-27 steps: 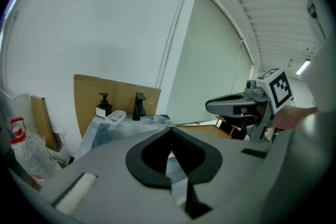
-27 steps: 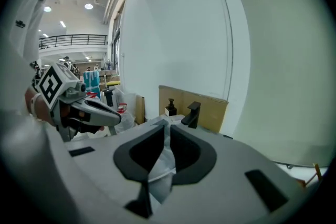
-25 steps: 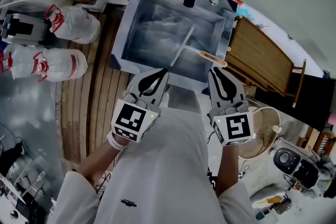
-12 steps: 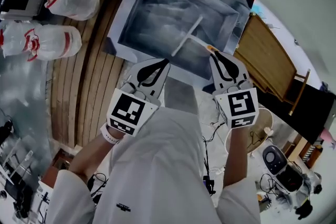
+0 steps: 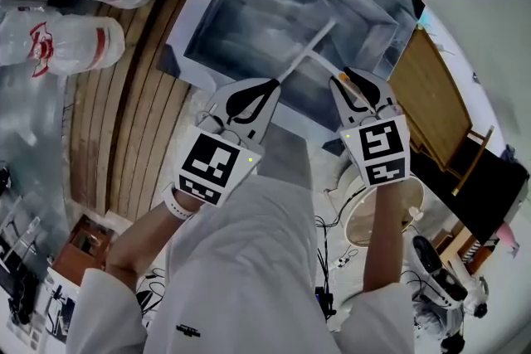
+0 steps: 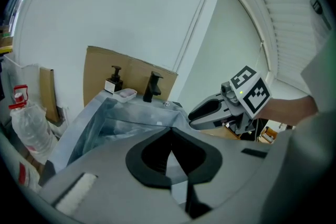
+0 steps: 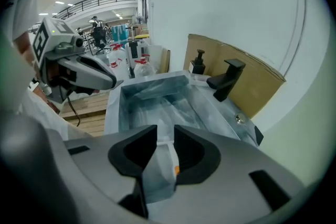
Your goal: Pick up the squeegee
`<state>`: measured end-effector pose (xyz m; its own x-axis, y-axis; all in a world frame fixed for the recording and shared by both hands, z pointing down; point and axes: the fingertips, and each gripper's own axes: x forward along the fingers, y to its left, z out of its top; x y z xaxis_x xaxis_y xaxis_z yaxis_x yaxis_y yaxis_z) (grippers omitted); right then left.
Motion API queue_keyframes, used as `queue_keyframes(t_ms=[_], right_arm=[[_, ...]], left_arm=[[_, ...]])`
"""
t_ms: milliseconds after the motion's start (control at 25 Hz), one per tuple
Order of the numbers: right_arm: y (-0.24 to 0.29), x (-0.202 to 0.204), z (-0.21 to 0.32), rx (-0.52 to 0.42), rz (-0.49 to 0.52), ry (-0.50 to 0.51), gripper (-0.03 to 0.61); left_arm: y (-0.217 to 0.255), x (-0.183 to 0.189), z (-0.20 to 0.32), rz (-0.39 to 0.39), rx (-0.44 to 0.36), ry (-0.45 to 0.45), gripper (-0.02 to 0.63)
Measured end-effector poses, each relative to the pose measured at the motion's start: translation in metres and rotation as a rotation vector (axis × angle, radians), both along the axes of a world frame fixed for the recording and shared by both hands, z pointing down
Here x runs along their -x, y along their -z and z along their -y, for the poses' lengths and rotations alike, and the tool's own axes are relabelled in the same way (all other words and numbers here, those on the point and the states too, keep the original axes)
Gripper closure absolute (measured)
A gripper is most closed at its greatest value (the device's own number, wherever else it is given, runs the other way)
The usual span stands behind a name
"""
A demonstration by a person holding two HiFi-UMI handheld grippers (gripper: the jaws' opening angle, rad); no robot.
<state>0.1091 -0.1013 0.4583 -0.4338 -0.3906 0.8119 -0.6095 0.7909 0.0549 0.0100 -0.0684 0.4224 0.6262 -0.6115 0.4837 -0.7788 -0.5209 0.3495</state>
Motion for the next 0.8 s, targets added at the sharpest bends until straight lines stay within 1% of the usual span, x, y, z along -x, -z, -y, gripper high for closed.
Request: queue_keyframes(t_ms=[280,560,800], right_arm=[[-0.044,-0.001,0.004,0.090,-0.078,0.083,0.487],[-0.081,0.002,0.001,0.190,-0.166,0.138,0.485],[-0.108,-0.006,0.008,0.235,-0.242,0.161,0.482]], left_arm=[[-0.025,-0.003,0.007,0.011,0.034,0.004,0.609],[-0.044,0.008,0.020,0.014,0.071,0.052,0.609],[-0.060,0.011,0.031,0.013,0.104,0.075,0.609]])
